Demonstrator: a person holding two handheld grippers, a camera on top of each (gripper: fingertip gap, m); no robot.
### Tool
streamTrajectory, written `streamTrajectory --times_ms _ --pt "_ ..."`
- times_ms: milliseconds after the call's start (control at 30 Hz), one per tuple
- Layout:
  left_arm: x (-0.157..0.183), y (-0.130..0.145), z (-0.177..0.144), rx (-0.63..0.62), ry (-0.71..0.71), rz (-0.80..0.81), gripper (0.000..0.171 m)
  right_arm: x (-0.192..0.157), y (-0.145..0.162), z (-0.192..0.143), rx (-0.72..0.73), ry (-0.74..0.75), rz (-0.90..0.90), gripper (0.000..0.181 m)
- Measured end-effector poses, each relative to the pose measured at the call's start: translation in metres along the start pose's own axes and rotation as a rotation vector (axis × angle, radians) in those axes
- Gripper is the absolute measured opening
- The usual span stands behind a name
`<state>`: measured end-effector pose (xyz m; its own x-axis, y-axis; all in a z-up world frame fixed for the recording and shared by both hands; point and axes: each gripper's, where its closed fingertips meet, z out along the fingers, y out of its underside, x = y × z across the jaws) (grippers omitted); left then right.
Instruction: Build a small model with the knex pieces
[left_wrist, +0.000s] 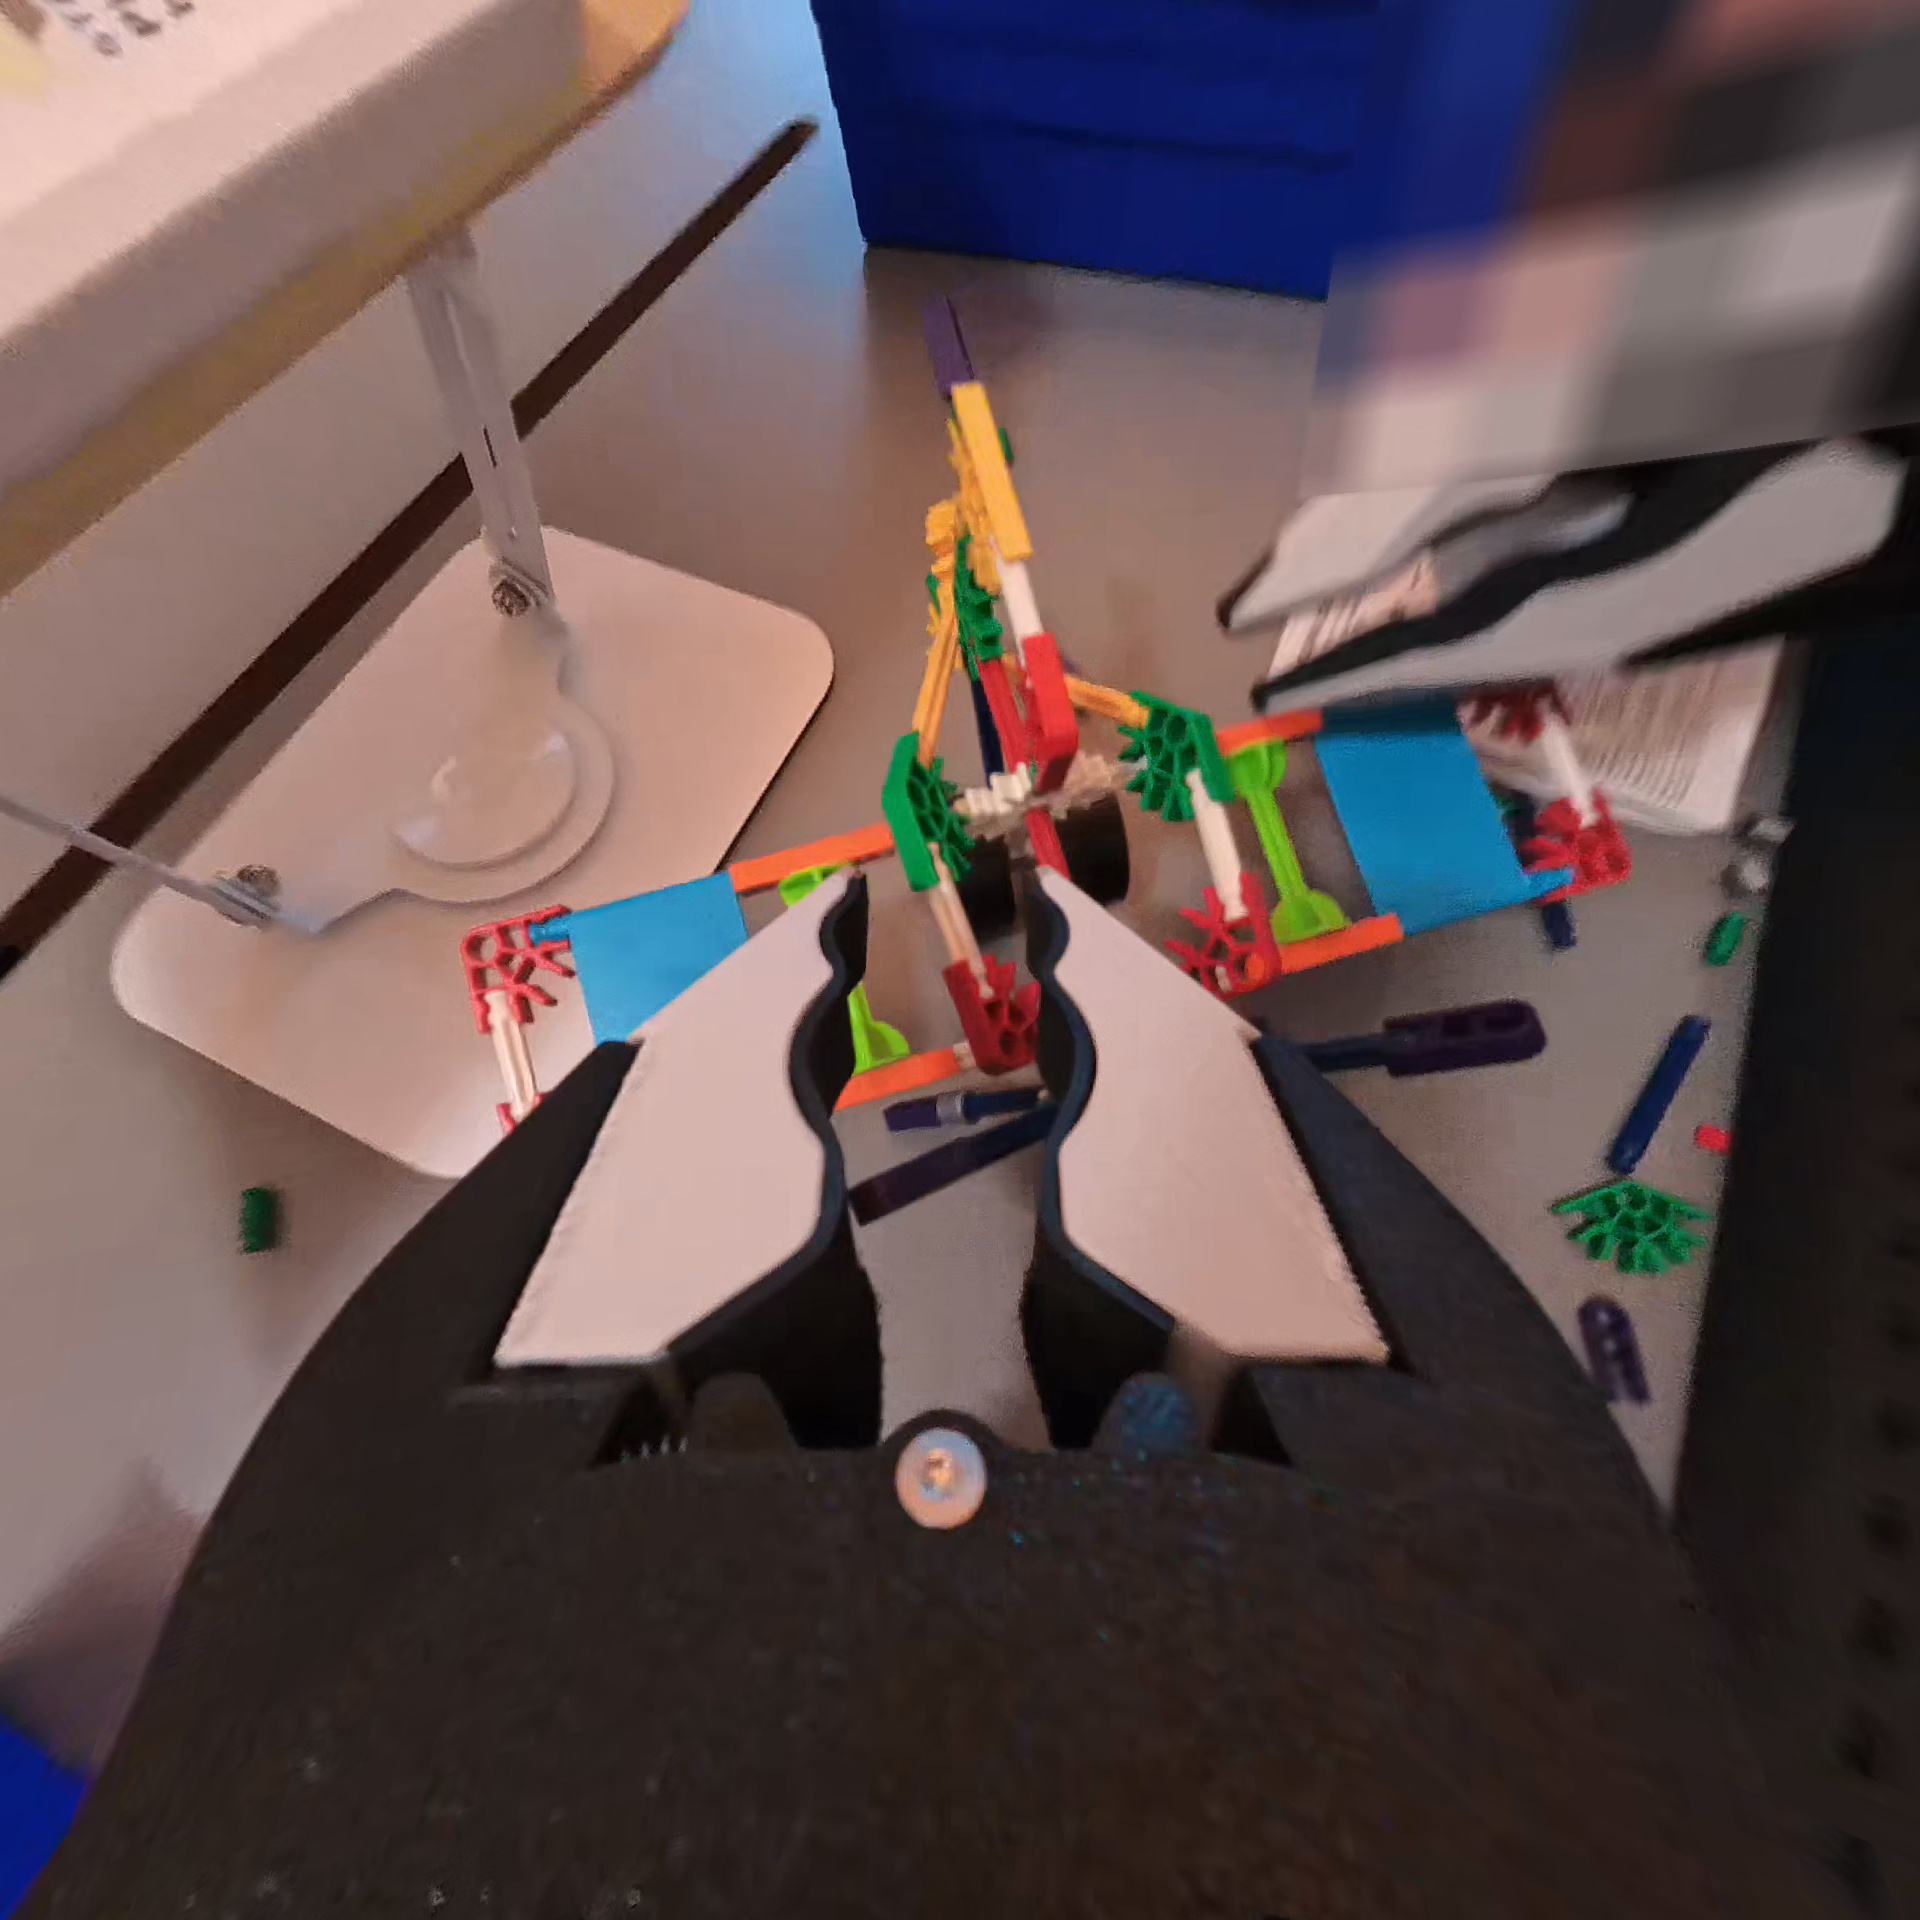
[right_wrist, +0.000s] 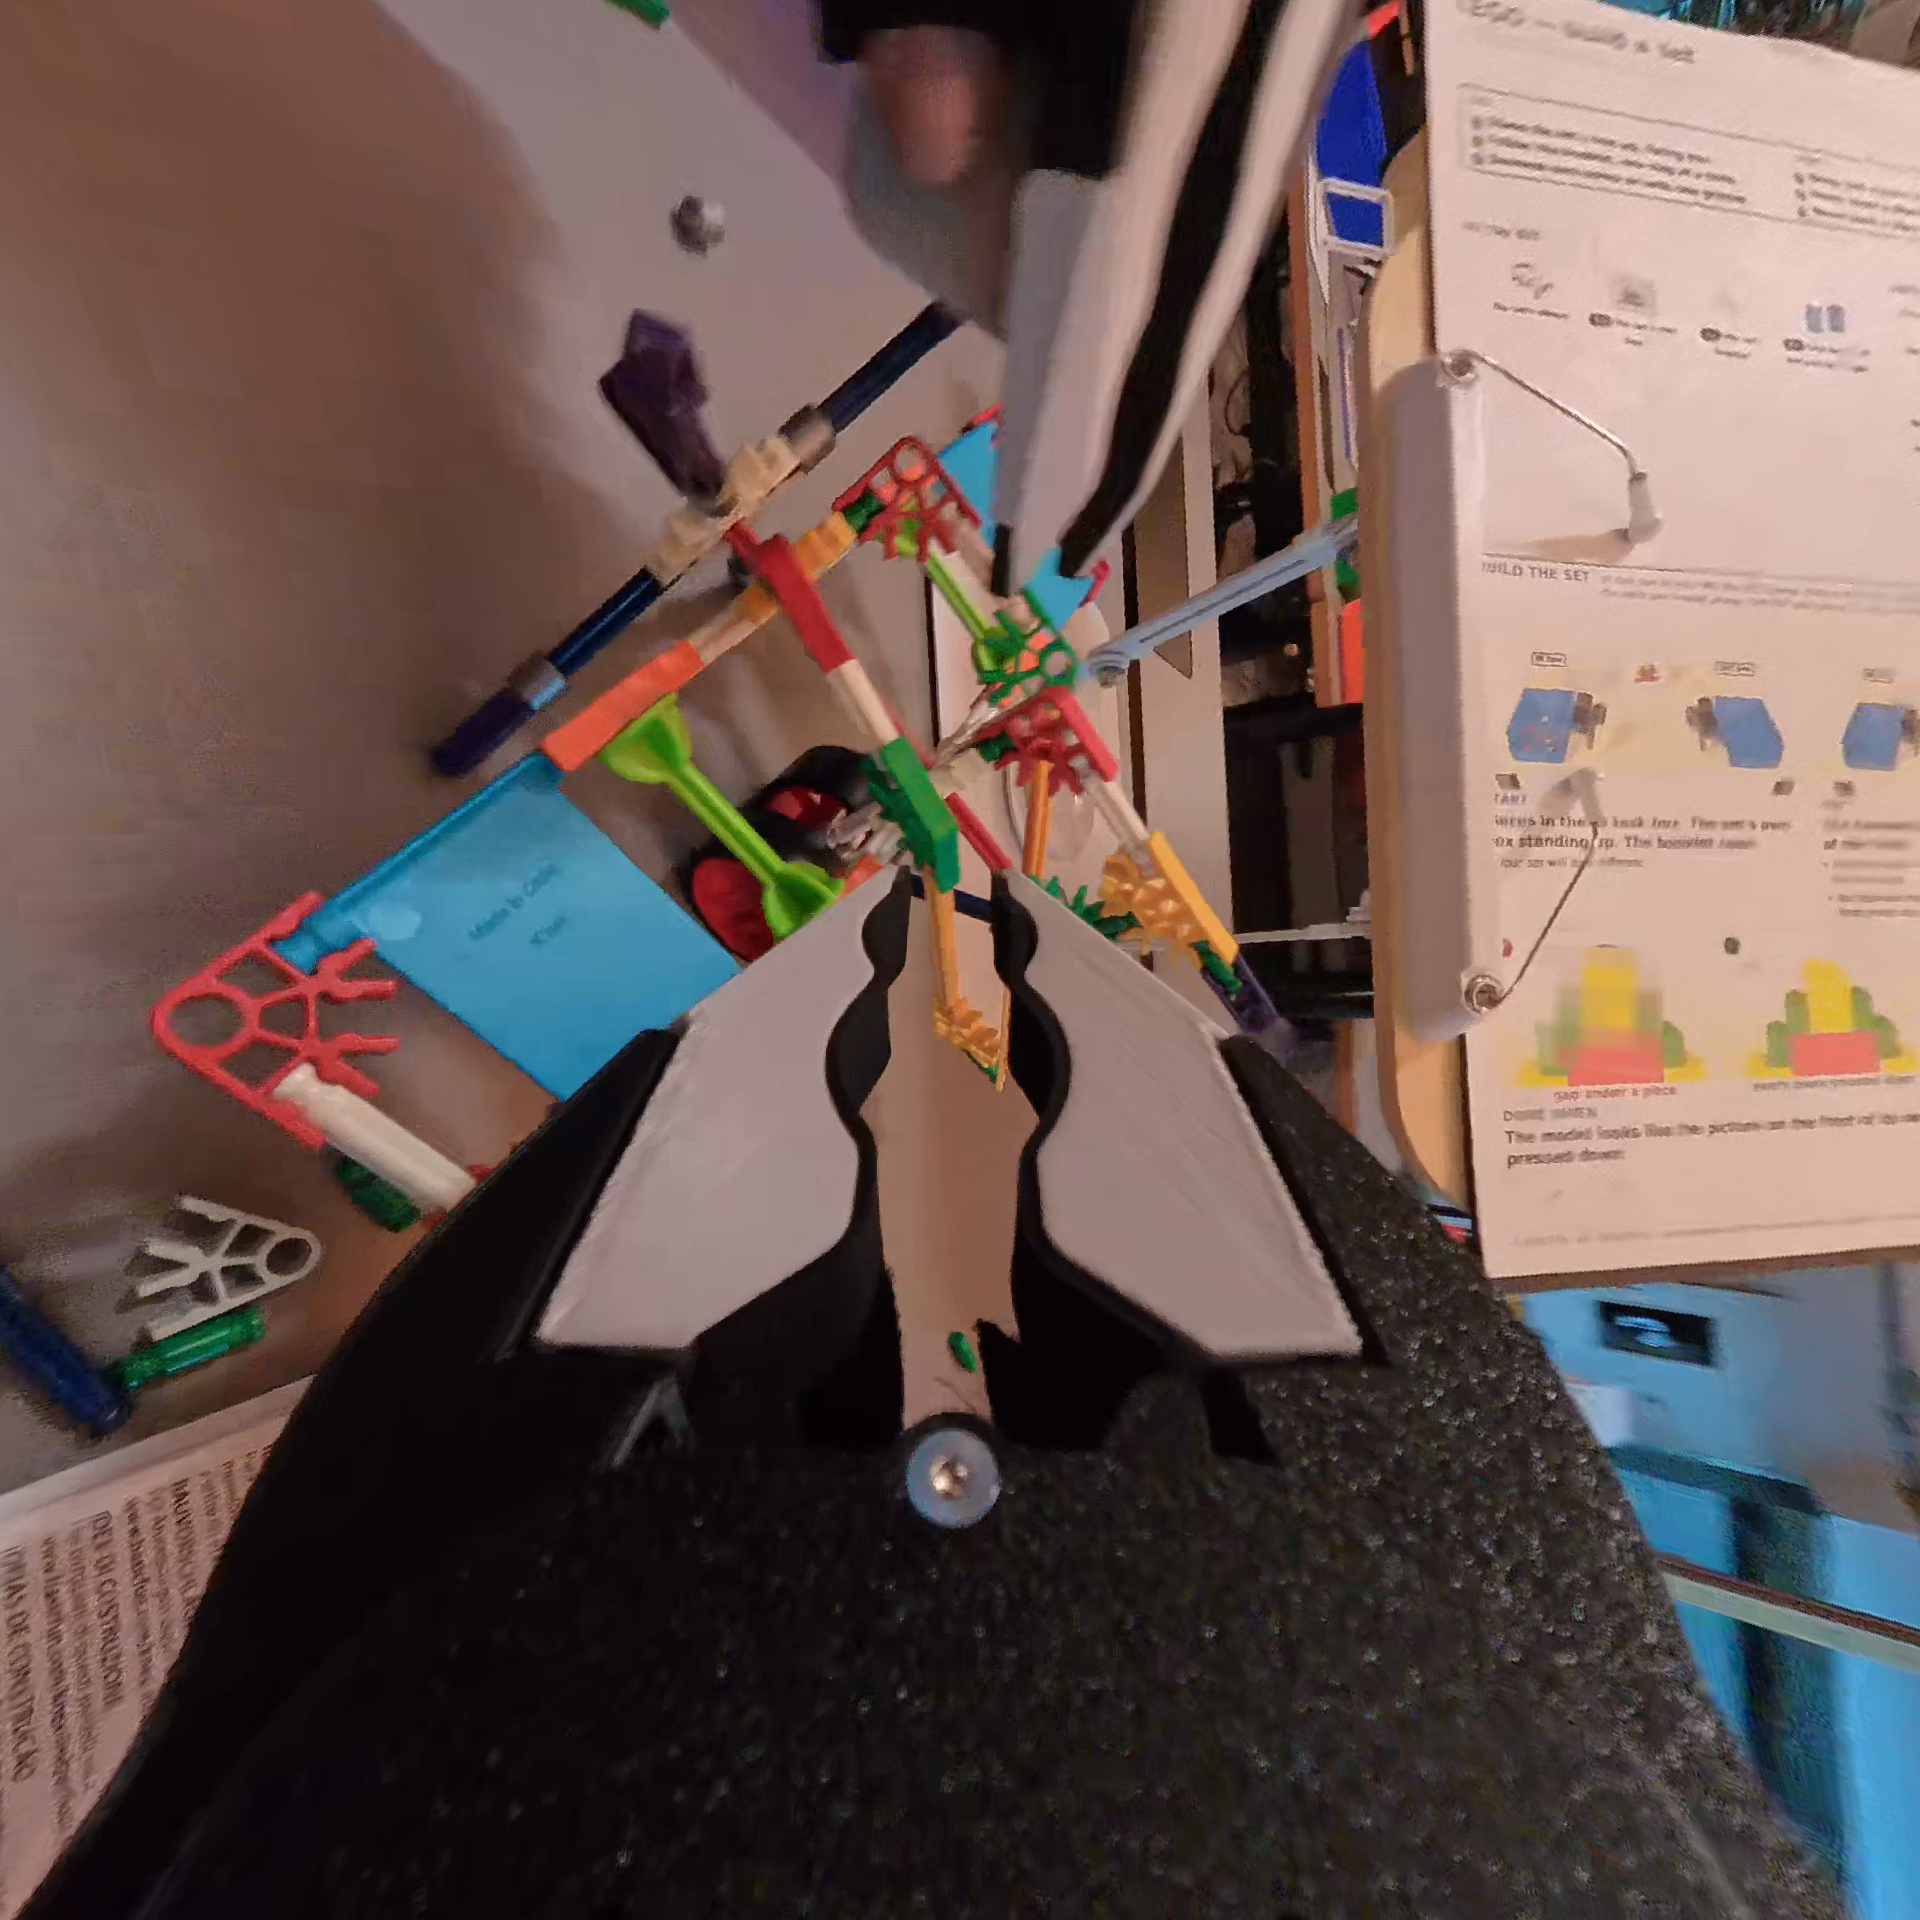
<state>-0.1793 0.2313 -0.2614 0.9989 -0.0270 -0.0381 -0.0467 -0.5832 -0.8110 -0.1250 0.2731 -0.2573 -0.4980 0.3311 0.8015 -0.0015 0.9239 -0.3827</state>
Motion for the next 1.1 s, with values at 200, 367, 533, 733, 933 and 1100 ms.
streamTrajectory --times_ms 200,367,533,733,933,1100 --pt "0.002 0.017 0.013 -0.096 -0.001 -0.002 0.017 0.044 -0.001 -0.002 0.044 -0.035 0.215 0.016" --pt "0.010 0.011 0.016 -0.015 0.130 -0.162 0.009 0.047 -0.017 0.023 0.018 -0.057 0.142 0.016" --pt "0.013 0.008 0.016 0.027 0.149 -0.115 0.008 0.054 -0.027 0.044 0.023 -0.149 0.319 0.014" --pt "0.021 0.001 0.016 0.008 0.083 0.081 0.009 0.023 -0.014 0.040 -0.008 -0.650 0.444 0.014" --pt "0.024 -0.001 0.015 0.011 0.059 0.162 0.009 0.017 -0.006 0.043 -0.076 -0.771 0.255 0.020" --pt "0.024 -0.001 0.015 0.001 0.025 0.238 0.010 0.011 -0.006 0.045 -0.106 -0.808 0.084 0.011"
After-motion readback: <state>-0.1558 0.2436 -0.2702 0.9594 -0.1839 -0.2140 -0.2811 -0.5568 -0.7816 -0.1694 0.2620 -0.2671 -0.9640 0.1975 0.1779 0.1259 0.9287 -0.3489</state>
